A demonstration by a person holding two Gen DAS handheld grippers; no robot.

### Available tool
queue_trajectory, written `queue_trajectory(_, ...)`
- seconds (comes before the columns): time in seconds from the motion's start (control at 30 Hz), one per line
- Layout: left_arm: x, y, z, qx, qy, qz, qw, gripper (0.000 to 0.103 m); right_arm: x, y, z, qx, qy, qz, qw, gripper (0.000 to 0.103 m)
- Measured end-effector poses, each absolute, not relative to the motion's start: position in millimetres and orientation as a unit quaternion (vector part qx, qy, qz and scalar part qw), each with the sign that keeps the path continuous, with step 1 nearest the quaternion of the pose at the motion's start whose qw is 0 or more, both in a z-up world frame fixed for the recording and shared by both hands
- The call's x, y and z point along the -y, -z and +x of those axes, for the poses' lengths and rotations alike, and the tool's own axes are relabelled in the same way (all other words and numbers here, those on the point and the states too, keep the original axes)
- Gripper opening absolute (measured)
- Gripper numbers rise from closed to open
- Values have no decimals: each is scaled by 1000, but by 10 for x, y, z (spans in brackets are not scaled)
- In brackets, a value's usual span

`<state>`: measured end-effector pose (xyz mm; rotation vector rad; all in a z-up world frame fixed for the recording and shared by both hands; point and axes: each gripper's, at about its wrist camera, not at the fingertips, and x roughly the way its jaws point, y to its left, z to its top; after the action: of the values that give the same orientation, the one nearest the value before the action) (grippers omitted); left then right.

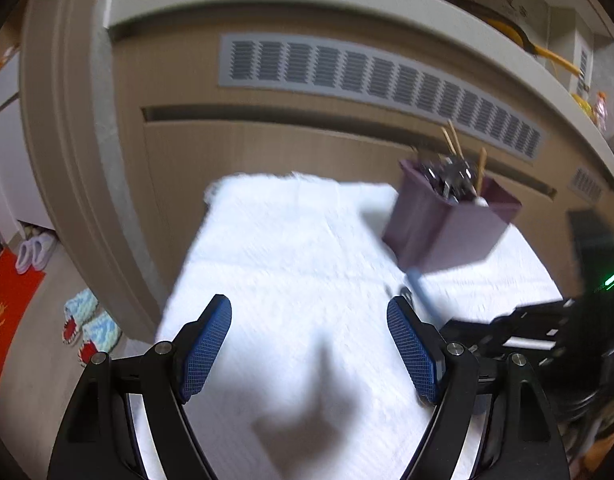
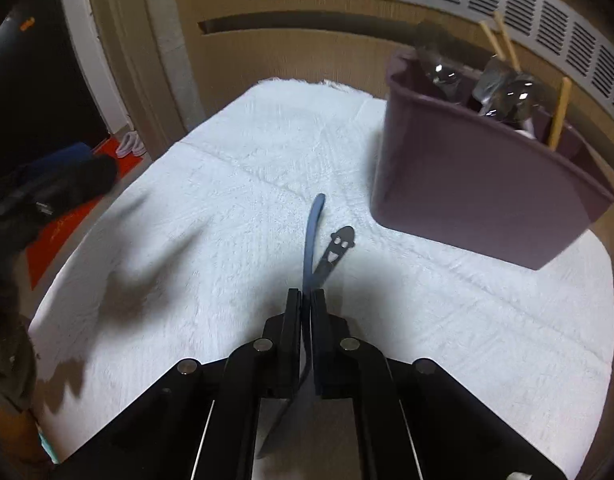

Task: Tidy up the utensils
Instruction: 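Move both open tools back toward the blue spoon and smiley-face spoon, then close the right tool on the blue spoon while the left tool grasps the smiley-face metal spoon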

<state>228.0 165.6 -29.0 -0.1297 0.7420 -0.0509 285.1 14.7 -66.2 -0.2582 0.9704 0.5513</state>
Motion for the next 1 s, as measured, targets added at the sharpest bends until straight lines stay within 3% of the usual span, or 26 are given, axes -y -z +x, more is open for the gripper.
queue_trajectory(0.3,-830,552,1867,-377,168,-7,911,80,687,340,2537,-433,-236,-69,867,4)
queue_trajectory(0.43,-666,610,1826,-386,149,-24,910,77,992,266,2441,-414,-216,-47,883,4)
queue_trajectory(0.53,-644,666,1950,-416,121,-67,899,70,1181,229,2345,-398,-209,-32,893,4)
queue_trajectory(0.73,-489,838,2138,-458,62,-39,886,66,1378,311,2324,-403,-222,-8,888,5)
queue_trajectory(1.0,-513,948,2202,-463,23,-19,886,37,1443,428,2261,-402,-221,-4,888,6)
